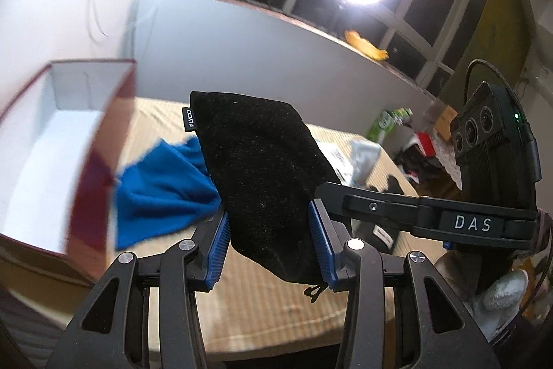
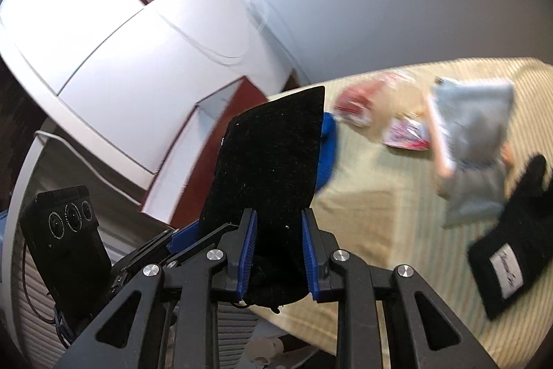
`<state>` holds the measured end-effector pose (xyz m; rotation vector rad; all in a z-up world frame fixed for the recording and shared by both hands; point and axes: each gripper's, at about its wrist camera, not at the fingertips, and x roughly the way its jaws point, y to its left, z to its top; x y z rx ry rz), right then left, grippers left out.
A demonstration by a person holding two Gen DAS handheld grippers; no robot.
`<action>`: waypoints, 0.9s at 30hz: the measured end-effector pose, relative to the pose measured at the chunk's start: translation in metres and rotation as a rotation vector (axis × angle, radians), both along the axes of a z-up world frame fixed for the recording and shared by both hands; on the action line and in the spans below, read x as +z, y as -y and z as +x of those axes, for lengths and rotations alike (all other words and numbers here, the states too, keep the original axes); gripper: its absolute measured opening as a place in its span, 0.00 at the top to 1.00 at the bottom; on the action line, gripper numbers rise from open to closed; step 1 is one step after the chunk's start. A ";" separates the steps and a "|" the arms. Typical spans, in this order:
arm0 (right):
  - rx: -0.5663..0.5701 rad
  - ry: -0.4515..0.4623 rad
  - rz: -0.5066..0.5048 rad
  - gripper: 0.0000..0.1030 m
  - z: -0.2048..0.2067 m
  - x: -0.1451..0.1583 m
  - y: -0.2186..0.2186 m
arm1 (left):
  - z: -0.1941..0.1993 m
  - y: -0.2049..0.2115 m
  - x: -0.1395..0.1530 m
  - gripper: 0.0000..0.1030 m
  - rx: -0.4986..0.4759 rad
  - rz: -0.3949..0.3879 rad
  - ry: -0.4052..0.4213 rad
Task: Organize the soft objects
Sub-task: 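Lift the black pouch with the right tool and carry it over the white box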
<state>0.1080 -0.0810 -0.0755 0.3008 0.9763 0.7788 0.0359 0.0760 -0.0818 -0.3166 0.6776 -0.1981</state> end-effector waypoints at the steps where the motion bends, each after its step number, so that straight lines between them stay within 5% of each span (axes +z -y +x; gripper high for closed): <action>1: 0.014 0.008 0.001 0.77 0.001 0.004 -0.008 | -0.002 -0.005 0.003 0.59 0.013 0.008 0.007; 16: 0.219 0.072 -0.008 0.77 0.014 0.028 -0.170 | -0.011 -0.122 0.027 0.59 0.256 0.132 0.018; 27: 0.248 0.020 -0.033 0.77 0.032 0.006 -0.220 | 0.000 -0.148 0.015 0.58 0.343 0.211 -0.054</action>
